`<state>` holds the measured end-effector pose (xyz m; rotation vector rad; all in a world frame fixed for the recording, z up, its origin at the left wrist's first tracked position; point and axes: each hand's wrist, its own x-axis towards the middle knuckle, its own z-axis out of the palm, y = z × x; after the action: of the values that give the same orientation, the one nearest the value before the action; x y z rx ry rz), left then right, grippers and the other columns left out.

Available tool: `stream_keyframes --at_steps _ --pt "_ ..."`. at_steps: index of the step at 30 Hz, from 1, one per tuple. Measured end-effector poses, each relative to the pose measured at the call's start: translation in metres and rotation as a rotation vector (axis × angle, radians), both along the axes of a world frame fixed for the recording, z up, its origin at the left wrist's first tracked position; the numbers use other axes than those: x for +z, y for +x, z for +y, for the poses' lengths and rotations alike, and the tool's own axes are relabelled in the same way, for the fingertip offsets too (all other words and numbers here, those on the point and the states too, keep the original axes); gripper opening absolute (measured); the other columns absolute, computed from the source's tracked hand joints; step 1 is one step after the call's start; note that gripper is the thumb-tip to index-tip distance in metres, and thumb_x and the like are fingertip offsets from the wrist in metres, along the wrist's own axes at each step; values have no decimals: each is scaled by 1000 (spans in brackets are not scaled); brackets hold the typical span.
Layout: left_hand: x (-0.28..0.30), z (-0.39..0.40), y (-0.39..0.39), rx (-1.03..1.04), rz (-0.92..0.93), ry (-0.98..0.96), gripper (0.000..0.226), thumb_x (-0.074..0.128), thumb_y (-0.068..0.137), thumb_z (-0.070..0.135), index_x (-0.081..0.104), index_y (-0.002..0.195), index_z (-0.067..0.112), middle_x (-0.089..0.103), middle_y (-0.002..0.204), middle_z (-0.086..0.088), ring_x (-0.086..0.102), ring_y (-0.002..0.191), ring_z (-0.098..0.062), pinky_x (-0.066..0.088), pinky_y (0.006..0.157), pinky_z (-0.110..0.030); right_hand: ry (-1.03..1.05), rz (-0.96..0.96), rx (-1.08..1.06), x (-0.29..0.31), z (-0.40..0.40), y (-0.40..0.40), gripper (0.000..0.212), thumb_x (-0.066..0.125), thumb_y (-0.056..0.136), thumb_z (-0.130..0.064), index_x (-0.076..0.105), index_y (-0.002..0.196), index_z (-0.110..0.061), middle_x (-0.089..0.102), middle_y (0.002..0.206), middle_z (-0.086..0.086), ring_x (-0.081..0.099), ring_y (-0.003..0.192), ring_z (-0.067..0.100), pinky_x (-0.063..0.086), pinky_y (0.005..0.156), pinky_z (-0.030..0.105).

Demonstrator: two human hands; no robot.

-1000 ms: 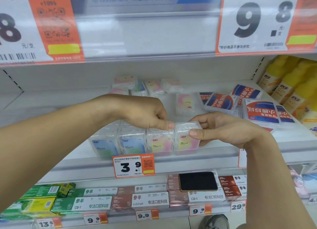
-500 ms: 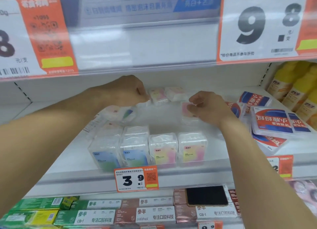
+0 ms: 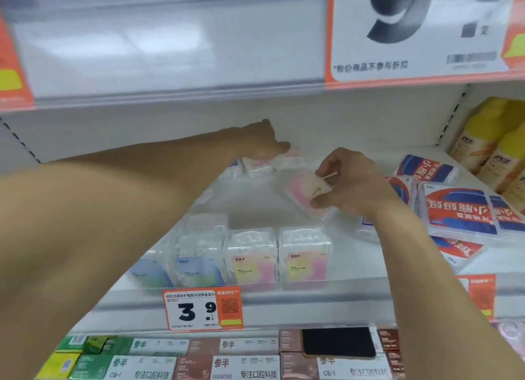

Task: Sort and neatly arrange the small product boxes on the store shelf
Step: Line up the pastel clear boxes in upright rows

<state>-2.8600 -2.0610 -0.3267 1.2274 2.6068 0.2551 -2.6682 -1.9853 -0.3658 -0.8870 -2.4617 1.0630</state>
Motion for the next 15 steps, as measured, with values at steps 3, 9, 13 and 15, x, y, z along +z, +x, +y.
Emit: stream_keyframes --at_steps 3,9,13,15 --pt "-13 16 4 -21 38 3 65 43 95 55 42 136 5 51 139 -12 53 118 -30 44 96 -39 -41 83 -1 -1 5 6 42 89 59 -3 64 90 -16 71 94 0 69 88 14 58 72 26" --pt "-17 23 13 -77 190 -13 56 77 76 44 54 109 4 59 102 -8 56 89 -26 44 70 -33 -36 114 -14 4 6 17 44 90 61 -13 68 100 -18 69 101 -6 66 93 5 50 66 15" --pt "-4 12 26 -109 220 -119 49 90 62 32 49 72 8 57 71 -5 61 62 -22 43 48 -26 -71 153 -42 9 2 19 64 87 66 -15 64 125 -17 67 117 -1 63 100 12 48 78 21" --pt "-2 5 28 -127 242 -151 50 91 59 34 49 70 10 54 66 -3 56 57 -19 46 51 -26 -46 163 -36 12 -1 22 50 86 68 -14 72 116 -18 64 128 -2 59 95 9 44 77 17"
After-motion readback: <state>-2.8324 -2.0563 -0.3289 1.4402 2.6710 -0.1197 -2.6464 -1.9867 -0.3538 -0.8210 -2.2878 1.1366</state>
